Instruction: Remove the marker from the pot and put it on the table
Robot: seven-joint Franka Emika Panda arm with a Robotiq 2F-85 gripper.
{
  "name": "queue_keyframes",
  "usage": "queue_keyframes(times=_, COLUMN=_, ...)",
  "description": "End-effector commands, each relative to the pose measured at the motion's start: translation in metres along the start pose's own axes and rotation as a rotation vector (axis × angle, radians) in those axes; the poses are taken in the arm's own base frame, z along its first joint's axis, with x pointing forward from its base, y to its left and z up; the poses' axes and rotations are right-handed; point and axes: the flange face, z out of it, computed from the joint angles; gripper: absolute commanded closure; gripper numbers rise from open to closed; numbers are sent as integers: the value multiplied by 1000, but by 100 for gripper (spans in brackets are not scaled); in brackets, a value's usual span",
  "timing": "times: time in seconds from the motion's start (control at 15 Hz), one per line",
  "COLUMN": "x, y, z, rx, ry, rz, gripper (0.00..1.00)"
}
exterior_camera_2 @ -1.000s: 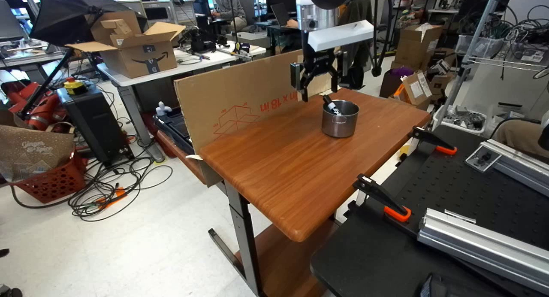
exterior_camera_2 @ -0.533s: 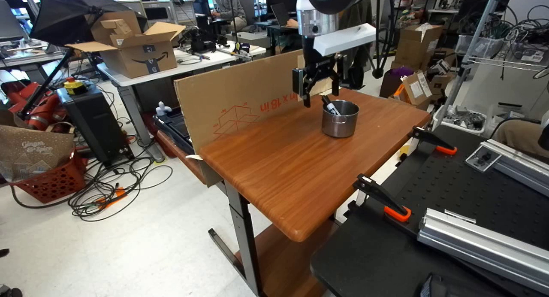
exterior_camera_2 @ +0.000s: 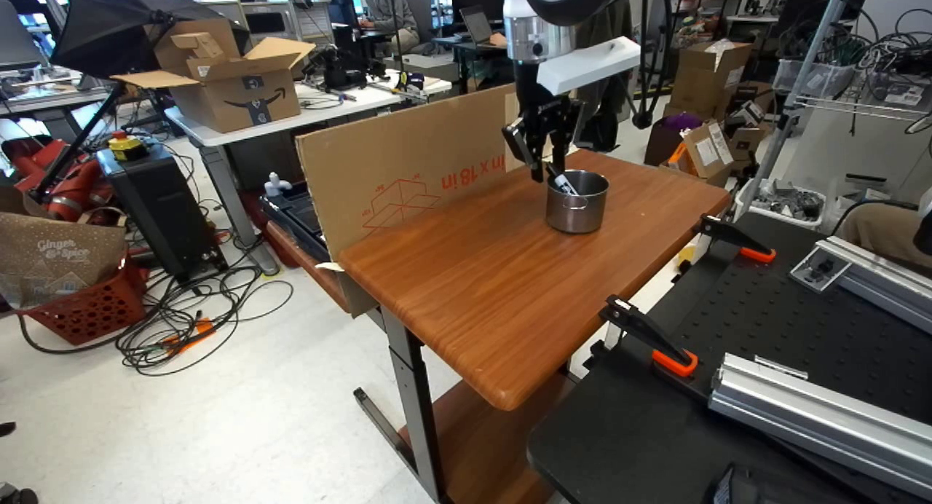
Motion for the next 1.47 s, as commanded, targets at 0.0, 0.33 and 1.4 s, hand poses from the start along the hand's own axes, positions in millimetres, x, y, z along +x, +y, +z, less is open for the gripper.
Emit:
queue_keyframes(times=0.0, x=-1, y=0, z=-2, rx=-19, ry=29, rz=-31, gripper=86)
queue_keyframes(times=0.33, x=-1, y=-1, z=-5, rx=-22, ry=38, rz=-40, gripper=95)
queue_keyframes(times=1.4, x=-18, y=15, z=-129, rx=80, ry=194, rz=83, gripper=95)
